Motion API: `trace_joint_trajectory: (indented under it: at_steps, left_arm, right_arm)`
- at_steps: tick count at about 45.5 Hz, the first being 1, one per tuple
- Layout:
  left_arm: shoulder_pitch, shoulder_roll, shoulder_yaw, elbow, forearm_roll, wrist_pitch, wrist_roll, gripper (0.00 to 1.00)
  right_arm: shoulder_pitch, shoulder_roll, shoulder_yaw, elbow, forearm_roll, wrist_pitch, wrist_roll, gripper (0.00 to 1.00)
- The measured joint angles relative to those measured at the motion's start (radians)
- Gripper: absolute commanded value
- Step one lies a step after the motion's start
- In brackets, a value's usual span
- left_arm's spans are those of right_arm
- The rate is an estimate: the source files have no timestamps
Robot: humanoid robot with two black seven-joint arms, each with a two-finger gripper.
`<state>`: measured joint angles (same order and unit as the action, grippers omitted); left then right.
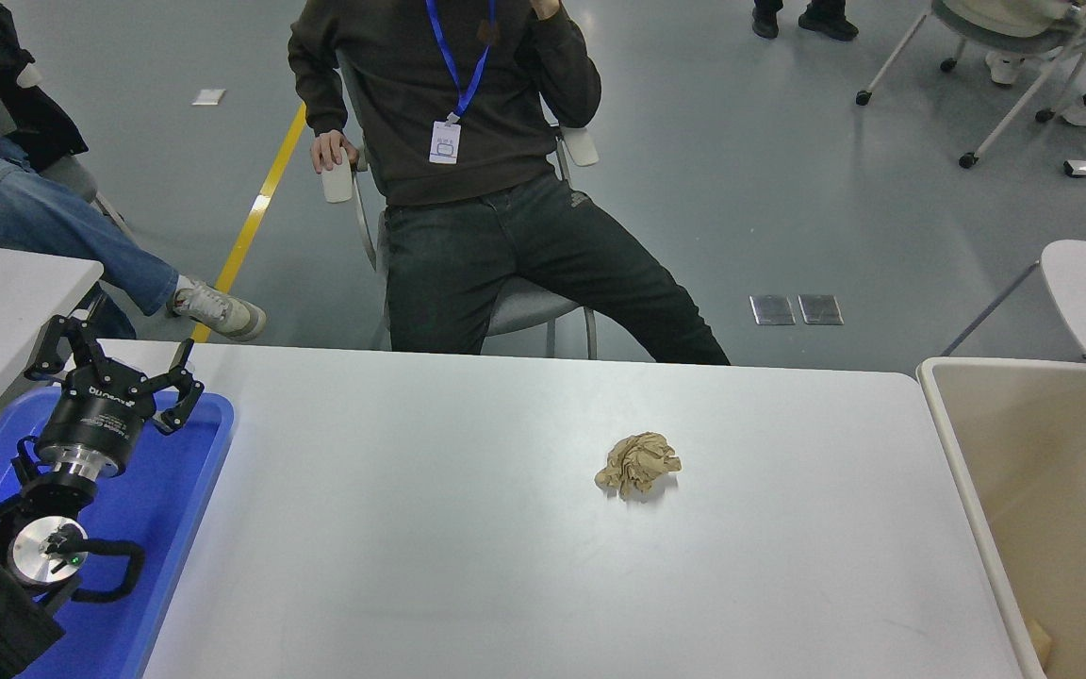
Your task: Clean the table surface
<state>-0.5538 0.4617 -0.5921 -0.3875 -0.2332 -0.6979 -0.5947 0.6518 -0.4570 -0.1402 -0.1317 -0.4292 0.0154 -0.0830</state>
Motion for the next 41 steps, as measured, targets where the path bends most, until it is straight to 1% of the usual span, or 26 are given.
trace_joint_trajectory:
  at_steps: [20, 41]
  left_arm:
    - [0.000, 0.000, 0.000, 0.000, 0.000, 0.000, 0.000, 1.00]
    - [0.000, 0.000, 0.000, 0.000, 0.000, 0.000, 0.000, 1.00]
  right_arm:
    - [-0.079, 0.077, 0.006, 0.007, 0.018, -0.033, 0.003, 0.00]
    - [-0.096, 0.110, 0.007, 0.010, 0.021, -0.039, 0.006, 0.00]
